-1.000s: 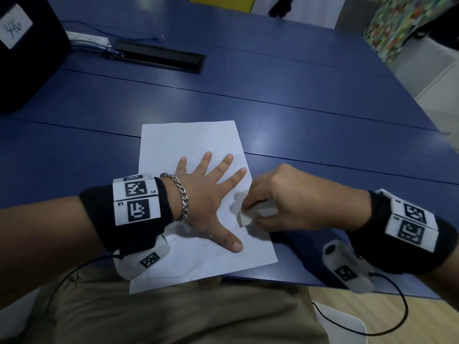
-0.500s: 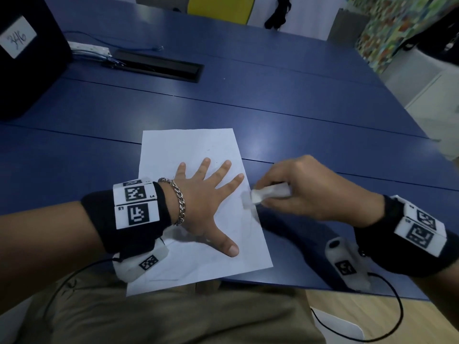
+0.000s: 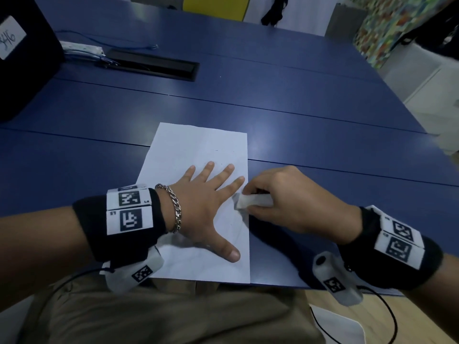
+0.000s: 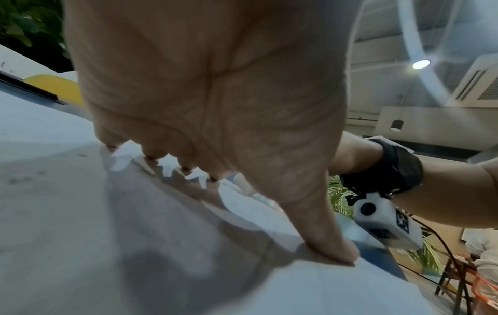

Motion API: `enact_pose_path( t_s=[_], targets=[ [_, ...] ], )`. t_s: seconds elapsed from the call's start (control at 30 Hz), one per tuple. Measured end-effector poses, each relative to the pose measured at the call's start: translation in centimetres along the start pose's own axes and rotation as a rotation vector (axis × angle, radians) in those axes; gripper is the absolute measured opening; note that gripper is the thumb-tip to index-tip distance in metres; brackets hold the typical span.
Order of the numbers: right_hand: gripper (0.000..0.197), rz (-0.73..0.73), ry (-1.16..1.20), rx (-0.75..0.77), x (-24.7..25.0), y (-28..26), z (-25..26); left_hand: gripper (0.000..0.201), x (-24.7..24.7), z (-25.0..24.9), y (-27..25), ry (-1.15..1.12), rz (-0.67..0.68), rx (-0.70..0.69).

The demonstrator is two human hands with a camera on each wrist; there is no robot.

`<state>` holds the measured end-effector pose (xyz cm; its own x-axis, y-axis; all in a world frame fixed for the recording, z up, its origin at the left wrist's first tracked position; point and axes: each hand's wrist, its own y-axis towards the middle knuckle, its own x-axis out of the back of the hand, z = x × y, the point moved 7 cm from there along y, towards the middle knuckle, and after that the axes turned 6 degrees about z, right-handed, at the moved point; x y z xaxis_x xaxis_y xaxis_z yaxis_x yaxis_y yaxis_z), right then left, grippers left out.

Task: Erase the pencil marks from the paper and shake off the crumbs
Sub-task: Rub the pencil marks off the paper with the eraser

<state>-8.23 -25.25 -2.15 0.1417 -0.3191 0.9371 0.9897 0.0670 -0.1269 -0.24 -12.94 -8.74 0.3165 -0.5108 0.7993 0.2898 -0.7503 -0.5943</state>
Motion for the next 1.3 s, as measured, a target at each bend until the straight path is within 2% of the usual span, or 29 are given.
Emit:
enact_pose_path(
  t_s=[0.2,0.33,0.47,0.63,0.73,0.83,0.9,1.0,1.07,1.13,1.2,1.3],
  targets=[
    [0.022,0.076,0.013,0.063,-0.7,-0.3,1.0,0.151,0.0,-0.1,-0.1,0.014,0.008,0.034],
    [0.018,0.001,-0.01,-0.01,0.2,0.2,-0.3,0.152,0.1,-0.2,-0.2,0.014,0.026,0.042],
    [0.023,0.056,-0.016,0.062,-0.5,-0.6,1.4,0.152,0.1,-0.3,-0.4,0.017,0.04,0.057],
    [0.017,0.01,-0.074,0.016,0.6,0.1,0.2,0.152,0.2,-0.4,-0.4,0.021,0.057,0.069],
    [0.03,0.098,-0.064,0.085,-0.4,-0.8,1.8,0.152,0.1,-0.3,-0.5,0.02,0.062,0.077],
    [0.047,0.08,-0.065,0.057,0.3,-0.4,1.2,0.152,0.1,-0.3,-0.4,0.018,0.066,0.073],
    [0.04,0.048,-0.065,0.043,0.4,-0.6,0.8,0.152,0.1,-0.3,-0.5,0.014,0.068,0.074],
    [0.016,0.136,-0.089,0.11,-0.9,-2.0,2.7,0.153,0.2,-0.3,-0.6,-0.002,0.077,0.078],
    [0.02,0.149,-0.108,0.105,-0.8,-1.9,2.8,0.153,0.2,-0.3,-0.6,-0.001,0.083,0.08],
    [0.032,0.082,-0.095,0.048,0.1,-1.1,1.6,0.152,0.2,-0.4,-0.6,0.011,0.091,0.082],
    [0.024,0.052,-0.095,0.029,0.4,-0.9,1.3,0.152,0.1,-0.4,-0.5,0.017,0.092,0.084],
    [0.013,0.166,-0.095,0.13,-0.9,-2.0,3.4,0.153,0.2,-0.4,-0.6,0.013,0.09,0.085]
  ],
)
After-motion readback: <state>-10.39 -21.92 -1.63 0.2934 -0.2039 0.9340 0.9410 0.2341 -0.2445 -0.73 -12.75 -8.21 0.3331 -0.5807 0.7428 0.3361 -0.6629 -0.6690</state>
